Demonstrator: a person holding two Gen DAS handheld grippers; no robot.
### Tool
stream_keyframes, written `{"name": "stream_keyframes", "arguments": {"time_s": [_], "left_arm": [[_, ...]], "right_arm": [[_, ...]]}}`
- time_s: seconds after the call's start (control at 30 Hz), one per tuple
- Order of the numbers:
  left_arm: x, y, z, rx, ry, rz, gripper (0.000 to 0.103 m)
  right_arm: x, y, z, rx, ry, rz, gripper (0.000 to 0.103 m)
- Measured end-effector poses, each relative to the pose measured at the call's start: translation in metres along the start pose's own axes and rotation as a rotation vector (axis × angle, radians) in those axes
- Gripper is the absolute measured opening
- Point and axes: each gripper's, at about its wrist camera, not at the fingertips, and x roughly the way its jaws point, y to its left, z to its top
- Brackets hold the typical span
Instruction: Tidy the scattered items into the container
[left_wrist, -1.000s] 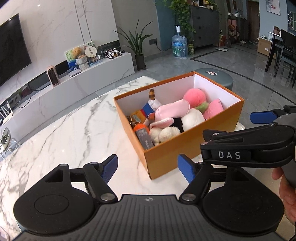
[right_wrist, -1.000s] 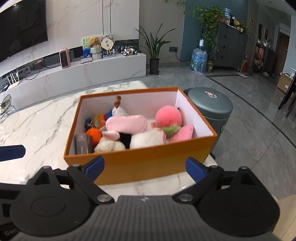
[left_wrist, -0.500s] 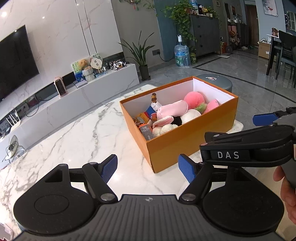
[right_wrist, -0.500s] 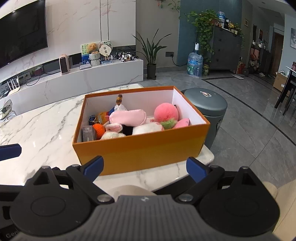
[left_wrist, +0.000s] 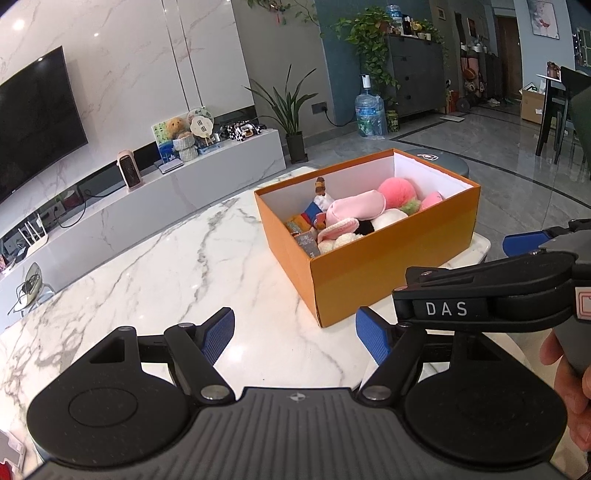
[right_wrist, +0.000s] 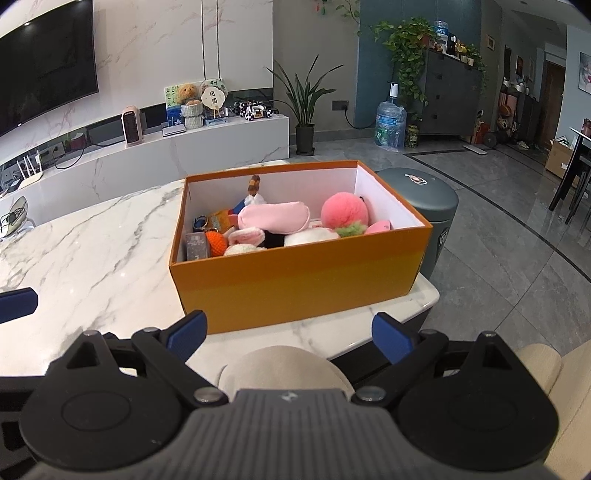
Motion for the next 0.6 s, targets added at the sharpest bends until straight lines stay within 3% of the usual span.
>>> {"name": "stream_keyframes", "arguments": {"time_s": [0.6], "left_arm": [[0.003,0.012,-0.011,-0.025,0.021,-0.004,0.085]], "right_arm": [[0.005,0.017,-0.008,-0.017,0.025,-0.032,0.097]]}}
